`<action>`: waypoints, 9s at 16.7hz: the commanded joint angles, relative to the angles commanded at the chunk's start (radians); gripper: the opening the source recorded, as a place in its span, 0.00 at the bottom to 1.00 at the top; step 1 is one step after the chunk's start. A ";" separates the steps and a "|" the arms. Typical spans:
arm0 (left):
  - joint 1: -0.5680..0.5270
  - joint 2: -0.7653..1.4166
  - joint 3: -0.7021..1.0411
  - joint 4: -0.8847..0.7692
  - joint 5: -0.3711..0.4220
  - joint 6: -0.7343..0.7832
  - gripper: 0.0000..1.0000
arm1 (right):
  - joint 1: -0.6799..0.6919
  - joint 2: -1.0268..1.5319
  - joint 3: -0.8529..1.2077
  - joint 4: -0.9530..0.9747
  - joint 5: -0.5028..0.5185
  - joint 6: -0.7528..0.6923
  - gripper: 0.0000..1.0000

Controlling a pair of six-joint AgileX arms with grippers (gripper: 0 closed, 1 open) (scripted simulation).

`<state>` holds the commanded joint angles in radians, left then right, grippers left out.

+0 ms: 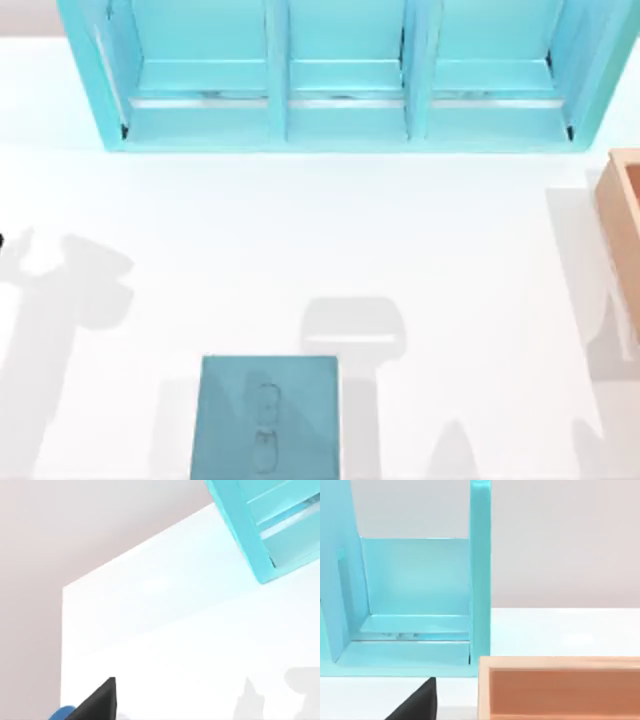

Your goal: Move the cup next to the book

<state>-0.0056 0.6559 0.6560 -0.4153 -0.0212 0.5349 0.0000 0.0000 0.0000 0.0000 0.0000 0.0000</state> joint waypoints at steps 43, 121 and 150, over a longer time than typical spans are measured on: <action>0.511 1.887 1.730 -1.001 0.029 1.574 1.00 | 0.000 0.000 0.000 0.000 0.000 0.000 1.00; -0.852 0.603 0.392 -0.897 -0.035 -1.304 0.00 | 0.000 0.000 0.000 0.000 0.000 0.000 1.00; -0.869 0.564 0.061 -0.648 -0.015 -1.395 0.45 | 0.000 0.000 0.000 0.000 0.000 0.000 1.00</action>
<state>-0.8750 1.2197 0.7171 -1.0630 -0.0359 -0.8603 0.0000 0.0000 0.0000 0.0000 0.0000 0.0000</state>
